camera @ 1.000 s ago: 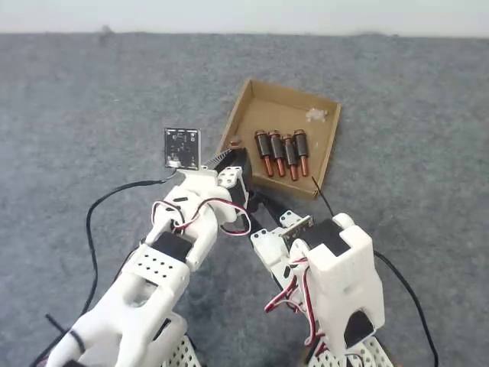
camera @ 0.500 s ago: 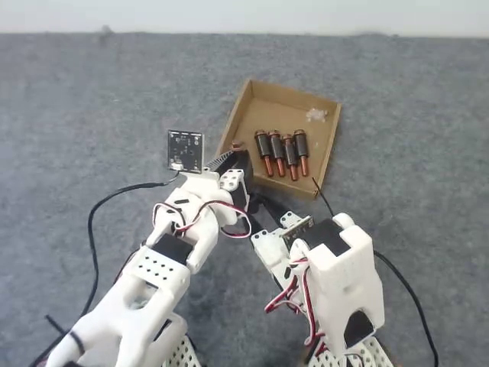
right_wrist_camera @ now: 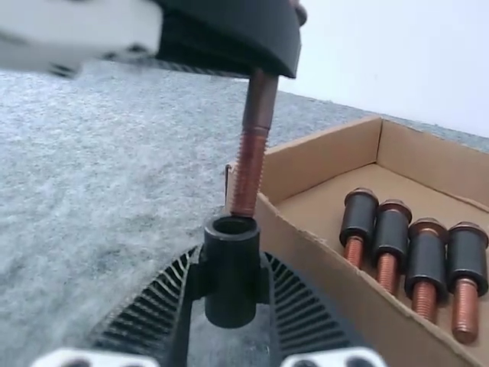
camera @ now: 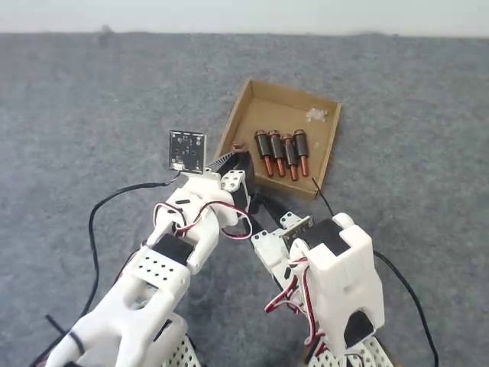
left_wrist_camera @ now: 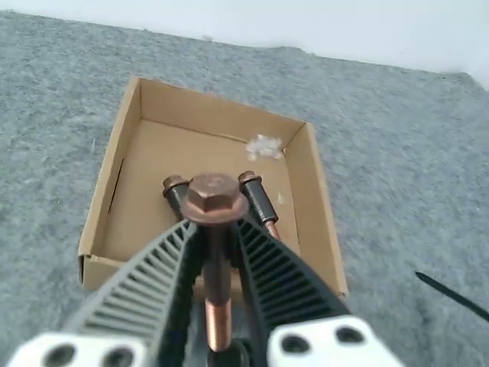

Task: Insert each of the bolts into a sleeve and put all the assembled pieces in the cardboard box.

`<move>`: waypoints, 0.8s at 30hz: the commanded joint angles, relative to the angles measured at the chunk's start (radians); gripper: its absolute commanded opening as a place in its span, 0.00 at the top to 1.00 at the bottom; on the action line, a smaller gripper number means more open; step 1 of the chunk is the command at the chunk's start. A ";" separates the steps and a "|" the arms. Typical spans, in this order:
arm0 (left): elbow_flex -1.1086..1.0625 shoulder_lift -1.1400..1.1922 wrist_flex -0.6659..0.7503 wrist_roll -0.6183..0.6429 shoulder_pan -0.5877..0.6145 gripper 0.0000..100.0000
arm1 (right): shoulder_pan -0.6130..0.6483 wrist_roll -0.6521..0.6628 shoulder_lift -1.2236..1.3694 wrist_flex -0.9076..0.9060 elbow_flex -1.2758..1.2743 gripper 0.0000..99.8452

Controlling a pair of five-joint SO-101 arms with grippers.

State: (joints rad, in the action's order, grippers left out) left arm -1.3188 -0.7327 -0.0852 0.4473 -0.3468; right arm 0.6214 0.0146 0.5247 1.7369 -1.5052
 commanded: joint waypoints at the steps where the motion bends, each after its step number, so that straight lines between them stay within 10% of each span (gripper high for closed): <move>1: 0.048 -0.034 -0.058 -0.009 -0.008 0.99 | -0.015 -0.003 -0.028 0.021 0.009 0.99; 24: 0.044 -0.204 -0.201 -0.012 -0.063 0.99 | -0.018 -0.002 -0.028 0.021 0.009 0.99</move>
State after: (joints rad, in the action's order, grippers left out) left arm -1.3019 -0.8002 -0.1972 0.4411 -0.3636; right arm 0.6199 0.0146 0.5247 1.7354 -1.5052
